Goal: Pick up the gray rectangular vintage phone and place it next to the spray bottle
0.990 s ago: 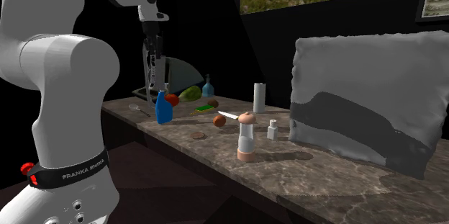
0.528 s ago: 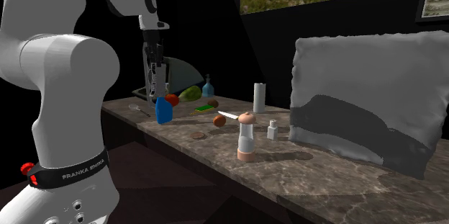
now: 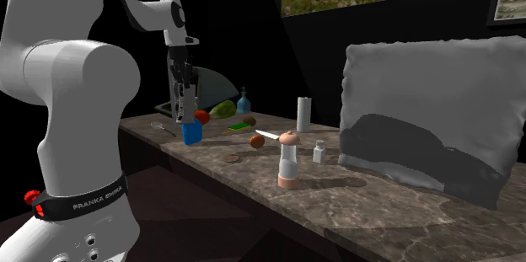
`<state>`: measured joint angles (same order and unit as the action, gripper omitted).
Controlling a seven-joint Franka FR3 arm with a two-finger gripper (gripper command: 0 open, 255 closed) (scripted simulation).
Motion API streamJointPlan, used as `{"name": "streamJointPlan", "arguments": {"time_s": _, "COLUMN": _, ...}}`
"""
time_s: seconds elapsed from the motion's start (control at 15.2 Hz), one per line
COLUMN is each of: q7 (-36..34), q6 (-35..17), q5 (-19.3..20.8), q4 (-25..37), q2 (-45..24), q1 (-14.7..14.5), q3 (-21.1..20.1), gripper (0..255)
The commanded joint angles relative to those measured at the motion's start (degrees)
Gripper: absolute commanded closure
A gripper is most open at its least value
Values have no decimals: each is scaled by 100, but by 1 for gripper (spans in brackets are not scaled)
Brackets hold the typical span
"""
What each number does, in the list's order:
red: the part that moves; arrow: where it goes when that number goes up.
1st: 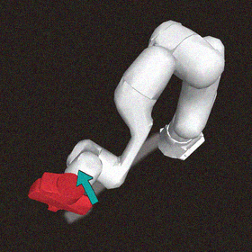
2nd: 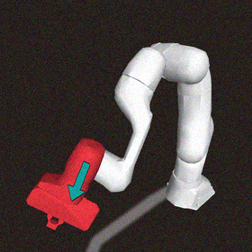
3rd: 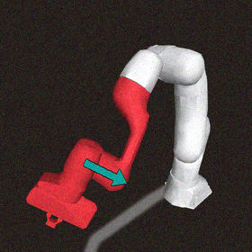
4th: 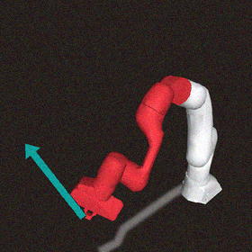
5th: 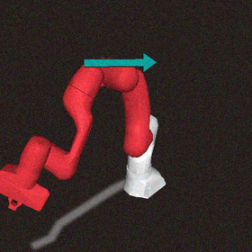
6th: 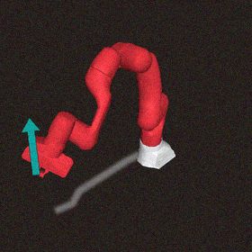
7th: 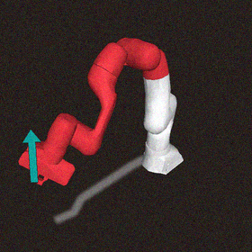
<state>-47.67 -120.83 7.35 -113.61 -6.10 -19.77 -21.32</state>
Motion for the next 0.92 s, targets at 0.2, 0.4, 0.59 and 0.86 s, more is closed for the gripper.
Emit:
{"name": "streamJointPlan", "arguments": {"time_s": 0.2, "q7": -80, "q6": -356, "q5": 92, "q4": -220, "q2": -144, "q1": -10, "q3": 12, "gripper": 255}}
{"name": "streamJointPlan", "arguments": {"time_s": 0.4, "q7": -137, "q6": -563, "q5": 161, "q4": -328, "q2": -254, "q1": -19, "q3": 24, "gripper": 255}}
{"name": "streamJointPlan", "arguments": {"time_s": 0.59, "q7": -199, "q6": -767, "q5": 237, "q4": -425, "q2": -375, "q1": -31, "q3": 39, "gripper": 255}}
{"name": "streamJointPlan", "arguments": {"time_s": 0.86, "q7": -290, "q6": -1035, "q5": 351, "q4": -536, "q2": -549, "q1": -51, "q3": 67, "gripper": 255}}
